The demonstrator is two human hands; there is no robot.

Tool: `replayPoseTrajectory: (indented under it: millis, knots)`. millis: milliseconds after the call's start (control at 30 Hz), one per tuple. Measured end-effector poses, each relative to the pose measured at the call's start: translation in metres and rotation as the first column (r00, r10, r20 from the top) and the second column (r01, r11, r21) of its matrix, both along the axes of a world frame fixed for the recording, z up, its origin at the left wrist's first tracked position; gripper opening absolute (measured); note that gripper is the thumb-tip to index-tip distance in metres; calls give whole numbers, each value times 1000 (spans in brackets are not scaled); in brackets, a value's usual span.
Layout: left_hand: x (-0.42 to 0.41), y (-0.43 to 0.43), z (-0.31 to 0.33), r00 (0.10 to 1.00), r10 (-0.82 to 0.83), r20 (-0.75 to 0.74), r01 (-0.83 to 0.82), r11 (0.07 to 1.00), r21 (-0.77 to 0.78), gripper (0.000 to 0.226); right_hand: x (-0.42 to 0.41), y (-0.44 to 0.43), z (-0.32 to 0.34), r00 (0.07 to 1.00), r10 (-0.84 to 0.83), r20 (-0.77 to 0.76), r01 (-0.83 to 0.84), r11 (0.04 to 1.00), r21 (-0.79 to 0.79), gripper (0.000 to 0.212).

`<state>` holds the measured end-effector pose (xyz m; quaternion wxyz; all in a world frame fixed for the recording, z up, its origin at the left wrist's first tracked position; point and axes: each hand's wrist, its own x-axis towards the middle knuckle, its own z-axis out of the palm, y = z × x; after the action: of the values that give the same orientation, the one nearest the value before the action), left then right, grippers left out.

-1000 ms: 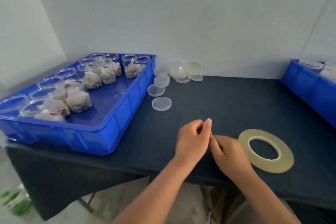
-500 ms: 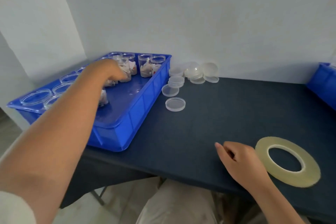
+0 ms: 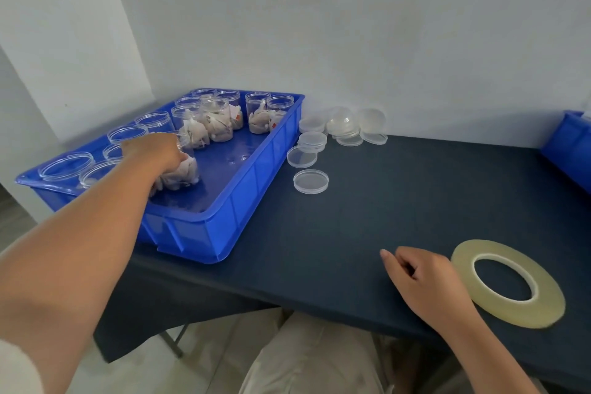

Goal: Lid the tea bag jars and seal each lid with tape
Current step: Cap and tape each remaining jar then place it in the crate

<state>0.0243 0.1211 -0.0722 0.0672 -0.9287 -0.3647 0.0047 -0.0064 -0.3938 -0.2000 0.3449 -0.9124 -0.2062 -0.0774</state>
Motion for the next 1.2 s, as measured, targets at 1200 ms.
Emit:
replayPoseTrajectory:
  millis: [1200]
  knots:
    - [-13,-214,-46,545,-805,234,789,586,182,18,-2,-2,1,1000,1,6,-1,999,34,55]
